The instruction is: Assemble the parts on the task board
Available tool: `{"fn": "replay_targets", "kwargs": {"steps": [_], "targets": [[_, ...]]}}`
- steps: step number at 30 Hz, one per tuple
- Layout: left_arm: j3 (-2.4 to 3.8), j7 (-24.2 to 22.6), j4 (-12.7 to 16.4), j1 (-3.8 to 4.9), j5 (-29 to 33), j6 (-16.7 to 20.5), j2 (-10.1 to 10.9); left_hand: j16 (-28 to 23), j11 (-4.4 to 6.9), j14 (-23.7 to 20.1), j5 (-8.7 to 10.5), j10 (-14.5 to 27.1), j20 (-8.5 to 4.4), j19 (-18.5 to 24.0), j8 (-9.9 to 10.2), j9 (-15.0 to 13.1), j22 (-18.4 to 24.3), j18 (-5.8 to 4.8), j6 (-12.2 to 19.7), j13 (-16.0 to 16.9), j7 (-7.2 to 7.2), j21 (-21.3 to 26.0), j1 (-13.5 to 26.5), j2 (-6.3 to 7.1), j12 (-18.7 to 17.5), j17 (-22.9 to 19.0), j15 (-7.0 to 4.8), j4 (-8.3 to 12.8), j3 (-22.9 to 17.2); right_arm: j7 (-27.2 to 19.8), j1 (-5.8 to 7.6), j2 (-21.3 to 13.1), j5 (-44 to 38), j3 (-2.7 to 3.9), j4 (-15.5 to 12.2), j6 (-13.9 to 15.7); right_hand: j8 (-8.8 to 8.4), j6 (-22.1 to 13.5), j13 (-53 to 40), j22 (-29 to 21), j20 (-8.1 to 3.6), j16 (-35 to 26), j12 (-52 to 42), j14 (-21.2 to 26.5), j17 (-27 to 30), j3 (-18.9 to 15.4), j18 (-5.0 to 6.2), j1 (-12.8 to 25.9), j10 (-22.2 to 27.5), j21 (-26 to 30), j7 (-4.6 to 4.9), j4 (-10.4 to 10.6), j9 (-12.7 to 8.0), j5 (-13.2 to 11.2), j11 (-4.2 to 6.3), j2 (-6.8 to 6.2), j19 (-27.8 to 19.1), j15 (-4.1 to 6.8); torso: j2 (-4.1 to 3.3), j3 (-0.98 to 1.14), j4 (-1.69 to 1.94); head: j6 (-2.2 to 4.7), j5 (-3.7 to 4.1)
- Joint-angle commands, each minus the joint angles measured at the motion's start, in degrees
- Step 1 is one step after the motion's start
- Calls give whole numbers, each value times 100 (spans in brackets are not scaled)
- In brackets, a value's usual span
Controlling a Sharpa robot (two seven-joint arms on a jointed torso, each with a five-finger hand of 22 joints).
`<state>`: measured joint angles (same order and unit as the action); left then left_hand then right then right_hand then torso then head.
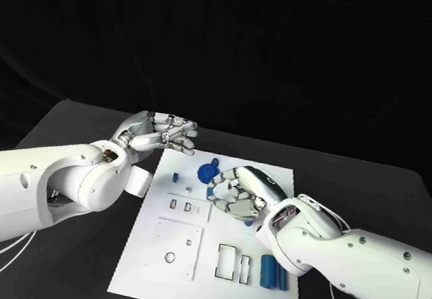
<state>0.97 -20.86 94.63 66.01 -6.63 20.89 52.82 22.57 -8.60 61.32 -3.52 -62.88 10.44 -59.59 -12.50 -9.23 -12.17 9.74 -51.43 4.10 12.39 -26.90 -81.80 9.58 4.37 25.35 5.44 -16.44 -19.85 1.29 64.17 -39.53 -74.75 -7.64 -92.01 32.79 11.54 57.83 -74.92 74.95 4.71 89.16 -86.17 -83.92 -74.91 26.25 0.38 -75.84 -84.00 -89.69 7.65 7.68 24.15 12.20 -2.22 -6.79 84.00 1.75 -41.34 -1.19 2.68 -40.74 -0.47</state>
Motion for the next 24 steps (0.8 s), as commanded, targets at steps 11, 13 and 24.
{"fn": "replay_targets", "kwargs": {"steps": [11,13,24], "targets": [[3,-26,-3,2,26,-116,-24,-17,-26,-53,38,-5,7,48,39,-11,-17,51,26,8,1,-47,23,-50,-36,22,-3,11,10,686,-106,340,-847,-21,189,-336,161,141,-1118,1437,-41,10,7,-544,-1200,18,-10,76,-315,61,-150,8,193,-76,55,-11,531,29,5,11,1,-36,-33],[3,-26,-3,2,26,-117,-24,-17,-26,-53,38,-5,7,48,39,-11,-17,51,26,8,1,-47,23,-50,-36,22,-3,11,10,706,-114,365,-874,-23,201,-356,162,138,-1117,1441,-42,10,8,-544,-1199,18,-12,84,-314,55,-150,10,196,-89,55,-13,535,29,4,12,-1,-48,-41],[3,-21,-10,2,27,-125,-29,-17,-26,-53,38,-5,7,48,39,-11,-17,51,26,8,1,-47,23,-50,-36,22,-3,11,10,774,-152,468,-982,-29,232,-493,163,136,-1117,1440,-42,9,8,-544,-1196,17,-11,90,-314,56,-151,10,197,-98,55,-16,534,29,4,13,-3,-64,-52]]}}
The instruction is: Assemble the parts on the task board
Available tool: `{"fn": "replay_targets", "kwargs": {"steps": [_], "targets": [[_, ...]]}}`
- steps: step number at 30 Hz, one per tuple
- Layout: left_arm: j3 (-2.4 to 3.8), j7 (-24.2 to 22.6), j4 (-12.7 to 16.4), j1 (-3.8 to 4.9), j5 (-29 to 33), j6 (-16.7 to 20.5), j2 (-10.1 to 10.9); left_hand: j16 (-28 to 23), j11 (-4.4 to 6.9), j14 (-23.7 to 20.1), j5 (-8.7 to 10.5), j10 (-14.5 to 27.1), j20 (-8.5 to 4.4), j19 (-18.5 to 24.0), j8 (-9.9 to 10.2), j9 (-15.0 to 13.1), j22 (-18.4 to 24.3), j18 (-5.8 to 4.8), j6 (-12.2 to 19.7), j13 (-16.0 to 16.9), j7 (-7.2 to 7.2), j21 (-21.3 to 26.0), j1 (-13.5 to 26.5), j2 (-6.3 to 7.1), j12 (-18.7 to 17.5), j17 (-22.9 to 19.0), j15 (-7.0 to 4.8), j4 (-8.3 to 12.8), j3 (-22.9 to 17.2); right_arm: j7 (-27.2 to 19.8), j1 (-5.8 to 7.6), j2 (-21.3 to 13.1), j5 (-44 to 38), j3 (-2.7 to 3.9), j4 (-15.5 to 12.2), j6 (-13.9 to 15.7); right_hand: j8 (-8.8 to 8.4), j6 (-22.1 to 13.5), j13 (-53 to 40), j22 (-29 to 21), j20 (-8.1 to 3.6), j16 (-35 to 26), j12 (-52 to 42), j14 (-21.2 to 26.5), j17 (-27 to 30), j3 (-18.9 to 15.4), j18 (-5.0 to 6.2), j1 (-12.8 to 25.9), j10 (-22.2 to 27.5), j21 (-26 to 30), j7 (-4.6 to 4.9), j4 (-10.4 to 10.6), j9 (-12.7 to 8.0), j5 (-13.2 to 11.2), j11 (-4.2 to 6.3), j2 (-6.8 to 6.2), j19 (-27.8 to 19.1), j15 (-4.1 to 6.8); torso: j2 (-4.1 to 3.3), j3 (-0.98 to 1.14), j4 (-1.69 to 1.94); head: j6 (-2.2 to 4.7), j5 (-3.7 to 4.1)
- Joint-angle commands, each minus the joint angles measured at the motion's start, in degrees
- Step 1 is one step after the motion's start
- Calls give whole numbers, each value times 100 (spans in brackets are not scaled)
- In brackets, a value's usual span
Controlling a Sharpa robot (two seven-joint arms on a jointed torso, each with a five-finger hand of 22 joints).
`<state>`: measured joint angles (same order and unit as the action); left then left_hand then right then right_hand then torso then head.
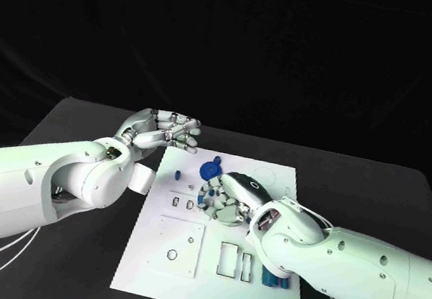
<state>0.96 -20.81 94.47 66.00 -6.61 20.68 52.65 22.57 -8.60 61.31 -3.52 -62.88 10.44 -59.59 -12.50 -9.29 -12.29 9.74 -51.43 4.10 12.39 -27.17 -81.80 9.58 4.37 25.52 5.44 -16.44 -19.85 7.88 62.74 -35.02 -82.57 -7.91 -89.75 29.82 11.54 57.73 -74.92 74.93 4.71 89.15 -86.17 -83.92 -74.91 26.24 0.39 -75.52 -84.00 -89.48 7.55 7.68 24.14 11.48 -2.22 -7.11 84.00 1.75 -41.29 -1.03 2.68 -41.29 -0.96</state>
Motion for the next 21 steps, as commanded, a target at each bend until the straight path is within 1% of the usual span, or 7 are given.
{"fn": "replay_targets", "kwargs": {"steps": [1,13,16,21], "targets": [[4,-26,6,3,25,-104,-11,-17,-26,-53,38,-5,7,48,39,-6,-5,51,26,8,1,-20,23,-50,-36,5,-3,11,10,122,-11,24,-209,-3,12,-208,163,146,-1117,1442,-43,11,8,-544,-1196,18,-12,58,-314,35,-141,10,198,-26,55,17,535,29,-3,-4,-4,-10,-7],[3,-22,2,3,25,-113,-13,-17,-26,-53,38,-5,7,48,39,-6,-5,51,26,8,1,-20,23,-50,-36,5,-3,11,10,210,-44,129,-296,-10,104,-320,165,130,-1112,1432,-44,8,14,-541,-1184,10,-8,81,-310,49,-139,5,203,-53,54,-15,524,30,1,-4,3,-20,1],[3,-19,2,3,25,-115,-12,-17,-26,-53,38,-5,7,48,39,-6,-5,51,26,8,1,-20,23,-50,-36,5,-3,11,10,228,-48,147,-345,-10,122,-322,164,127,-1109,1426,-44,7,17,-541,-1182,10,-5,82,-307,57,-139,4,203,-55,53,-18,518,30,-1,-7,-1,-13,-13],[3,-12,3,3,25,-120,-12,-17,-26,-53,38,-5,7,48,39,-6,-5,51,26,8,1,-20,23,-50,-36,5,-3,11,10,244,-52,172,-399,-11,142,-321,163,123,-1110,1424,-45,7,16,-541,-1181,9,-4,83,-308,60,-138,-1,204,-58,53,-26,516,30,-4,-8,-7,-16,-15]]}}
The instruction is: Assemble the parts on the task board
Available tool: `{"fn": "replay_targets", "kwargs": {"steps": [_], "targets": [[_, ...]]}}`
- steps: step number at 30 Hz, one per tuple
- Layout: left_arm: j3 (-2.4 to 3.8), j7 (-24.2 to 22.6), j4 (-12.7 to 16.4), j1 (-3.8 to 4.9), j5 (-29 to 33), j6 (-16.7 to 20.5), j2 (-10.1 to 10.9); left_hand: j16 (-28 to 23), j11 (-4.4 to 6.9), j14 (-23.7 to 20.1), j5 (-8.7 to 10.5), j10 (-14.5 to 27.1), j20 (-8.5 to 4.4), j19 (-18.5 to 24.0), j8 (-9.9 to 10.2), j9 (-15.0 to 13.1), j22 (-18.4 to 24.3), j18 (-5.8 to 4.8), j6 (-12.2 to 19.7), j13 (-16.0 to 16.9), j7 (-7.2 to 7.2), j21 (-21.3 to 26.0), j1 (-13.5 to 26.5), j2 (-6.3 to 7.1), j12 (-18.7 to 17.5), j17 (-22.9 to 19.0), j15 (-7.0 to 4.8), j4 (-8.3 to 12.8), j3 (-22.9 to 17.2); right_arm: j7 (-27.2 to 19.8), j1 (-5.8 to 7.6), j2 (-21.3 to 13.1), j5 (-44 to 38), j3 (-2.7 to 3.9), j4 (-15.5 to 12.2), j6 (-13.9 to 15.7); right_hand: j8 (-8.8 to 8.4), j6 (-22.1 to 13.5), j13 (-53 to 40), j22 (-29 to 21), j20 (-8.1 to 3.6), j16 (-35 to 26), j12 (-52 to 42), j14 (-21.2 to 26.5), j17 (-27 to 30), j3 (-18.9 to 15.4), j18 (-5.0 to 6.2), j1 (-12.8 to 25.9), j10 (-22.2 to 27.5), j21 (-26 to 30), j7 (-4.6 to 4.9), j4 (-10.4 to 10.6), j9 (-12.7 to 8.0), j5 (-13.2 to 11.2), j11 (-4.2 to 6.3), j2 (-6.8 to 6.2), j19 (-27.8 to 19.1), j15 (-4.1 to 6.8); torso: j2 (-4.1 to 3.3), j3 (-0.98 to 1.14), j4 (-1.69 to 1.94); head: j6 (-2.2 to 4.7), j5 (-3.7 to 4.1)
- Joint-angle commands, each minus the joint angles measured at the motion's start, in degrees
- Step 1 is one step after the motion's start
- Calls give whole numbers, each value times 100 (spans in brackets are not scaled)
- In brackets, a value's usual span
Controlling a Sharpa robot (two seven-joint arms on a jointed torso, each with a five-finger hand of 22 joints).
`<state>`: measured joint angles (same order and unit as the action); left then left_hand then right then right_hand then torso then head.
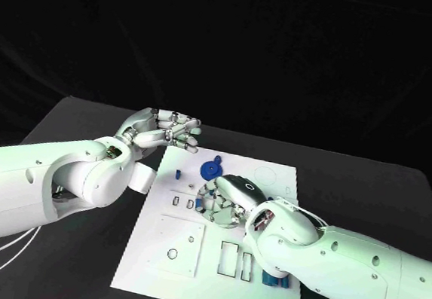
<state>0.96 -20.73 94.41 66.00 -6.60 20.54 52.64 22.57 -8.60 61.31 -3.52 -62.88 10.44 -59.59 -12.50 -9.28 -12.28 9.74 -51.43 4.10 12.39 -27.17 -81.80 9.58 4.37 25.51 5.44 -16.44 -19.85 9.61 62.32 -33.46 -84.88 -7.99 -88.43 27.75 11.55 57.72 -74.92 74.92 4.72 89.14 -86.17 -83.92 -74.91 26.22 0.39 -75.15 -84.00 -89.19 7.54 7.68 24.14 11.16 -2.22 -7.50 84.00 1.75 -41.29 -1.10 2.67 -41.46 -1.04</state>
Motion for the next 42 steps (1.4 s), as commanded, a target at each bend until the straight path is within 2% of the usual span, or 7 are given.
{"fn": "replay_targets", "kwargs": {"steps": [1,10,20,24,42], "targets": [[4,-19,9,3,23,-106,-12,-17,-26,-53,38,-5,7,48,39,-7,-6,50,25,8,1,-21,23,-50,-36,6,-3,11,10,75,-11,21,-175,-3,13,-117,163,124,-1110,1425,-45,8,16,-541,-1181,10,-5,46,-308,30,-137,0,204,-26,53,12,516,30,-4,0,-6,3,-9],[4,-17,5,3,23,-106,-12,-17,-26,-53,38,-5,7,48,39,-7,-6,50,25,8,1,-21,23,-50,-36,6,-3,11,10,108,-20,61,-201,-5,64,-178,162,119,-1107,1420,-45,7,20,-540,-1177,10,-3,47,-306,38,-136,-4,204,-29,53,6,511,30,1,3,8,-8,-6],[4,-13,4,3,23,-107,-9,-17,-26,-53,38,-5,7,48,39,-7,-6,50,25,8,1,-21,23,-50,-36,6,-3,11,10,185,-30,77,-270,-8,111,-280,134,44,-1071,1397,-39,1,60,-535,-1156,5,7,83,-274,70,-106,-22,200,-70,32,-59,487,15,-4,5,-13,-9,-7],[4,-11,3,3,23,-107,-9,-13,-25,-56,38,-8,10,62,40,-11,-18,54,24,10,-2,-42,25,-51,-36,28,-4,9,12,206,-31,82,-297,-9,125,-311,120,13,-1052,1392,-33,-2,81,-533,-1146,2,9,101,-258,78,-91,-25,196,-80,20,-84,481,6,-2,6,-8,-7,-2],[4,3,0,3,23,-109,-4,-13,-25,-56,38,-8,10,62,40,-11,-18,54,24,10,-2,-42,25,-51,-36,28,-4,9,12,210,-32,93,-319,-11,134,-258,27,-159,-1000,1357,17,-12,142,-525,-1110,-39,24,225,-205,131,-6,-1,161,-102,-54,-213,444,-57,1,2,-3,-9,2]]}}
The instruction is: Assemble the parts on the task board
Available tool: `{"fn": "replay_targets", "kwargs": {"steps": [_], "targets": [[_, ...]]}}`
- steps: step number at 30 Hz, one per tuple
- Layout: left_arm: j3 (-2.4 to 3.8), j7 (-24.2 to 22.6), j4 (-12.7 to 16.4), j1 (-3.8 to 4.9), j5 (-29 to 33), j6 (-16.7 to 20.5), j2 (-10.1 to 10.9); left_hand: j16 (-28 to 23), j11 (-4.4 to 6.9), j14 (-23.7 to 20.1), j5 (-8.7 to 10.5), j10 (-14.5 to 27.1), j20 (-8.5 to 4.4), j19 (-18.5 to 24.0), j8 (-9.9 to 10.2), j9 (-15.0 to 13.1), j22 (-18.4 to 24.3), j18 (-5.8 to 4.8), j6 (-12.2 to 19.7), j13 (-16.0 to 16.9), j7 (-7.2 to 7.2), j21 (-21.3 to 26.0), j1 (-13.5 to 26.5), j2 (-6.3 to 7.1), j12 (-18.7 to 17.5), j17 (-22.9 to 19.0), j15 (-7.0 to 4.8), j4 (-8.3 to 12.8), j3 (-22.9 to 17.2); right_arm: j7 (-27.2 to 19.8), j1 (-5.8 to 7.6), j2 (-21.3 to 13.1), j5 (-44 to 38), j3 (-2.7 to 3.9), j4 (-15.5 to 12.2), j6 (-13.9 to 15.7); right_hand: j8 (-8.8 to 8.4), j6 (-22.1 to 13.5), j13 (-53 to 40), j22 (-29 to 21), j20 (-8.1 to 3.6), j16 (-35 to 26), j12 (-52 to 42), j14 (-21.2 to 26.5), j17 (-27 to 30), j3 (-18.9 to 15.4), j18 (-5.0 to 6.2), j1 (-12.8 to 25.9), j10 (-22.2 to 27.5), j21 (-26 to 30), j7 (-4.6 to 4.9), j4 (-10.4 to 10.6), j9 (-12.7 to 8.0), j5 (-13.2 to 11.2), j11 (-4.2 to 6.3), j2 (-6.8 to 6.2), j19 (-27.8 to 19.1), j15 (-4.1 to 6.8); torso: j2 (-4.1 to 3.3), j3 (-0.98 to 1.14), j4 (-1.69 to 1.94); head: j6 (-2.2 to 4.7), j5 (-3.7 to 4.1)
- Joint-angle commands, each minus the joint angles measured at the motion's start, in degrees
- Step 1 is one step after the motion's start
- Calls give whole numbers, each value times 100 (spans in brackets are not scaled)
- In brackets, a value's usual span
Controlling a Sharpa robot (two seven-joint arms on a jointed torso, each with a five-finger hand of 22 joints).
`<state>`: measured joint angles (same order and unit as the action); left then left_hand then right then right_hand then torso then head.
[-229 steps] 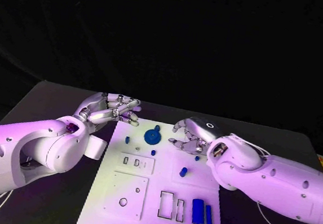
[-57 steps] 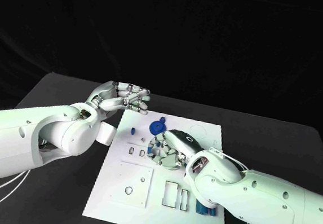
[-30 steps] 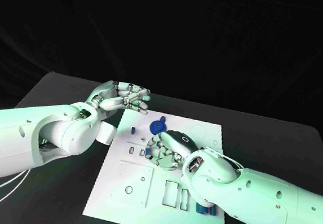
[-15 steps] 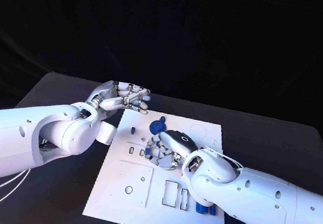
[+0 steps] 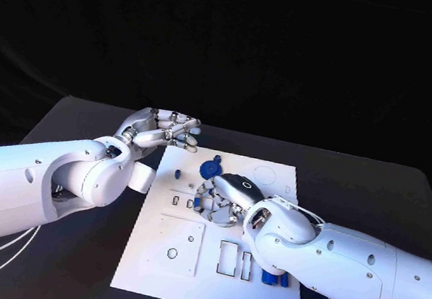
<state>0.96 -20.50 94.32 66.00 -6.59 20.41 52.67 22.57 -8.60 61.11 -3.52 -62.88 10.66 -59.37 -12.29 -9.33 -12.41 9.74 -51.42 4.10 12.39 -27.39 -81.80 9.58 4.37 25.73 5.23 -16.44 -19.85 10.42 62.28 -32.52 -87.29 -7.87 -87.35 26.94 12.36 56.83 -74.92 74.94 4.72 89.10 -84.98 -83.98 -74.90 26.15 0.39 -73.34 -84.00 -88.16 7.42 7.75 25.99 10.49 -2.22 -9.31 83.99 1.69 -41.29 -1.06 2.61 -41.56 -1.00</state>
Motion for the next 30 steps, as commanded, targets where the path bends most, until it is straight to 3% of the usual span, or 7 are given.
{"fn": "replay_targets", "kwargs": {"steps": [1,24,30], "targets": [[4,-19,9,3,22,-96,-6,-13,-24,-36,38,-8,-11,40,19,-6,-5,54,24,9,-1,-20,25,-51,-36,6,16,9,13,128,-28,-1,-77,-23,27,-171,-54,-70,-1000,1355,17,-9,23,-519,-1111,-32,24,44,-205,29,6,-8,-23,-35,-55,-32,445,-51,1,-2,3,2,-1],[3,-7,1,3,22,-83,2,-13,-26,-40,38,-4,-9,50,22,-7,-12,55,26,9,0,-33,31,-51,-38,19,17,6,16,78,-28,17,-78,-23,29,-87,-191,-296,-922,1307,103,-26,111,-505,-1051,-165,45,217,-124,105,117,72,-77,-72,-160,-178,392,-144,1,0,2,-21,1],[3,-1,-3,3,22,-89,0,-13,-26,-40,38,-4,-9,50,22,-7,-12,55,26,9,0,-33,31,-51,-38,19,17,6,16,60,-28,22,-78,-23,16,-36,-145,-207,-953,1320,112,-23,77,-507,-1059,-163,40,197,-150,89,92,79,-58,-92,-144,-127,405,-140,1,-2,3,-20,-5]]}}
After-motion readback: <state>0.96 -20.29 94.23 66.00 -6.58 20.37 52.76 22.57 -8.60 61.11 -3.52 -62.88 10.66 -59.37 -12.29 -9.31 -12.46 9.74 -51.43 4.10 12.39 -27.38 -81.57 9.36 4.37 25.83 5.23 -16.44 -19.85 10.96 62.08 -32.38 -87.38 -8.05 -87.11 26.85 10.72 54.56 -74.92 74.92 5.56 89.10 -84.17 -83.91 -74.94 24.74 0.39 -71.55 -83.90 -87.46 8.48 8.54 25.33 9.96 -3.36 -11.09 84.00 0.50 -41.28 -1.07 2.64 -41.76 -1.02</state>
